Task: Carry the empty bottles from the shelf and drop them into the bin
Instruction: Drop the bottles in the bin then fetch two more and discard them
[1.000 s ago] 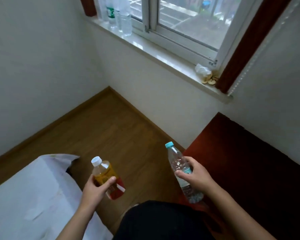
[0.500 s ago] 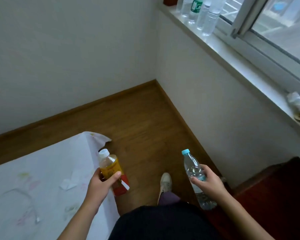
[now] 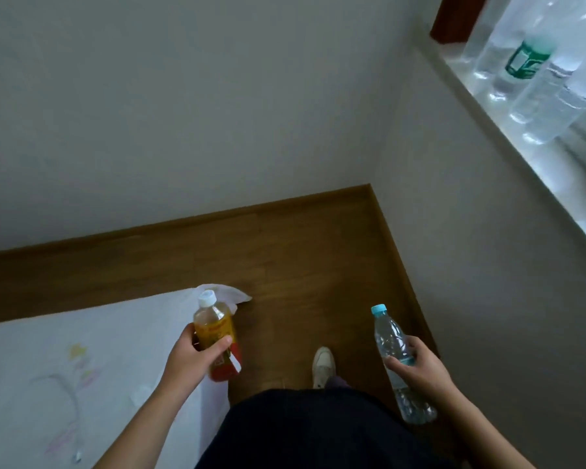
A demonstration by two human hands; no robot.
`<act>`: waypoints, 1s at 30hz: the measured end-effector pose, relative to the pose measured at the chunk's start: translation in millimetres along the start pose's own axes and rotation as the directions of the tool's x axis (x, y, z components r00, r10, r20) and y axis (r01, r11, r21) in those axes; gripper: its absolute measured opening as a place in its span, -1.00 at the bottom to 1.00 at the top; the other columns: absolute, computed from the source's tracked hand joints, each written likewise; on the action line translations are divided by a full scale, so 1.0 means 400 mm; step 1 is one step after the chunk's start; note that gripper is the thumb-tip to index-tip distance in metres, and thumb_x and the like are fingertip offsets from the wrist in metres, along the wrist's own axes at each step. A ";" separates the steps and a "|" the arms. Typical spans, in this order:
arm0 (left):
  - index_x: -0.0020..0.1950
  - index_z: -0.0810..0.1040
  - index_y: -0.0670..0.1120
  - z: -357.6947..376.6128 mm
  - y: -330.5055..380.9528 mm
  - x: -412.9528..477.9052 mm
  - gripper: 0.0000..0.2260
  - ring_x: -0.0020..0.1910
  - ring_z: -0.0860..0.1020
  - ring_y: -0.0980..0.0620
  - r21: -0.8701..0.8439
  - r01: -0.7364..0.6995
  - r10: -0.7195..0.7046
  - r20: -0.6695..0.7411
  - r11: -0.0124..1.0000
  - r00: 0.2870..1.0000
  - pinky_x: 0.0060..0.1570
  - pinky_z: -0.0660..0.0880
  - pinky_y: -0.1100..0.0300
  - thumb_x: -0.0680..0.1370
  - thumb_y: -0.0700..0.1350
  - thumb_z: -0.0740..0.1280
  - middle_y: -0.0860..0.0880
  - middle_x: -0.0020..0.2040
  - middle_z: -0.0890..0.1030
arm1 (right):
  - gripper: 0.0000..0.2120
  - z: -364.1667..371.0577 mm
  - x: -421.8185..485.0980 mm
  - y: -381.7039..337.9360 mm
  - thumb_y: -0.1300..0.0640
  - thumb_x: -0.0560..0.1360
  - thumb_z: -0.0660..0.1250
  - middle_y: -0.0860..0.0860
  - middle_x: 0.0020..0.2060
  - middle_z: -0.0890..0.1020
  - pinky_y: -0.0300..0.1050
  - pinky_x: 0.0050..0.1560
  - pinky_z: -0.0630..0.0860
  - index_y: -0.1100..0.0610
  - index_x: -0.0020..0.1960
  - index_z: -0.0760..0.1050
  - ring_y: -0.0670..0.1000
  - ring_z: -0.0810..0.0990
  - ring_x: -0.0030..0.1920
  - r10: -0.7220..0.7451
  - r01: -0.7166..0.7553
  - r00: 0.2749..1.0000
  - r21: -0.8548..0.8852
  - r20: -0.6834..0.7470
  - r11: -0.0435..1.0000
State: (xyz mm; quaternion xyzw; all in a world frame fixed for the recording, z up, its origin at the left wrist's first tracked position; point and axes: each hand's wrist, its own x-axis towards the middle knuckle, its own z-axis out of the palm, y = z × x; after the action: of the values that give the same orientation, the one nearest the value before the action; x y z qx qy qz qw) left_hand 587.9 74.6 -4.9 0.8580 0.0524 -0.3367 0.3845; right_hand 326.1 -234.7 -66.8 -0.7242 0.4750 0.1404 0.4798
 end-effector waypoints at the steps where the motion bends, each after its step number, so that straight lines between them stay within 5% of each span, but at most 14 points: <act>1: 0.33 0.40 0.07 -0.009 0.007 0.020 -0.48 0.24 0.52 -0.11 0.012 0.030 -0.030 -0.018 0.999 0.999 0.19 0.51 -0.07 0.44 0.10 0.49 0.01 0.18 0.52 | -0.31 -0.011 0.041 -0.042 -0.08 0.44 0.47 -0.10 0.03 0.52 -0.24 -0.27 0.51 0.08 0.47 0.28 -0.15 0.60 -0.12 -0.021 0.022 0.999 -0.021 0.026 1.000; 8: 0.33 0.48 -0.05 -0.072 -0.007 0.086 -0.45 0.17 0.59 -0.16 -0.094 0.231 -0.245 -0.190 0.968 0.951 0.18 0.54 -0.11 0.41 0.05 0.54 -0.11 0.19 0.61 | -0.33 -0.042 0.284 -0.397 -0.05 0.45 0.46 -0.12 0.03 0.54 -0.13 -0.15 0.60 0.04 0.46 0.28 -0.10 0.63 -0.07 -0.187 0.200 0.969 -0.073 0.161 0.977; 13: 0.22 0.52 -0.12 -0.094 -0.003 0.183 -0.54 0.02 0.62 -0.15 -0.196 0.328 -0.367 -0.220 0.924 0.904 -0.06 0.50 0.04 0.40 -0.04 0.57 -0.16 0.06 0.65 | -0.34 -0.035 0.449 -0.625 -0.06 0.44 0.46 -0.11 0.03 0.55 -0.10 -0.14 0.62 0.01 0.45 0.28 -0.09 0.63 -0.07 -0.281 0.305 0.939 -0.107 0.196 0.946; 18: 0.16 0.53 -0.11 -0.116 0.068 0.353 -0.56 0.00 0.62 -0.16 -0.288 0.382 -0.443 -0.191 0.878 0.876 0.08 0.50 -0.01 0.36 -0.09 0.60 -0.19 0.07 0.67 | -0.34 -0.054 0.594 -0.748 -0.10 0.43 0.46 -0.10 0.05 0.57 -0.16 -0.19 0.58 0.02 0.43 0.29 -0.11 0.62 -0.09 -0.279 0.309 0.944 -0.174 0.178 0.935; 25: 0.36 0.48 -0.04 -0.163 0.342 0.652 -0.42 0.07 0.54 -0.08 -0.281 0.319 -0.358 -0.103 0.905 0.928 0.16 0.46 -0.05 0.39 0.01 0.56 -0.12 0.20 0.61 | -0.31 -0.119 0.762 -0.833 -0.09 0.43 0.47 -0.11 0.01 0.53 -0.22 -0.23 0.52 0.05 0.46 0.28 -0.12 0.59 -0.11 -0.126 0.144 0.987 -0.201 0.098 0.969; 30: 0.26 0.46 0.06 -0.194 0.569 0.834 -0.53 0.14 0.58 -0.08 -0.231 0.205 -0.226 -0.069 0.951 0.972 0.15 0.50 -0.08 0.42 0.03 0.53 0.02 0.09 0.58 | -0.32 -0.159 0.875 -0.905 -0.10 0.42 0.47 -0.06 0.05 0.53 -0.23 -0.25 0.48 0.06 0.45 0.31 -0.09 0.58 -0.09 -0.070 0.083 0.996 -0.248 0.061 0.965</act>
State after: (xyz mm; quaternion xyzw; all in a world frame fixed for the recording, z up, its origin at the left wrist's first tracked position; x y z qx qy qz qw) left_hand 965.2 -86.9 -32.0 0.8138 0.2012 -0.3277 0.4358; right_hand 786.1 -448.9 -62.3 -0.7929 0.4126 0.1990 0.4018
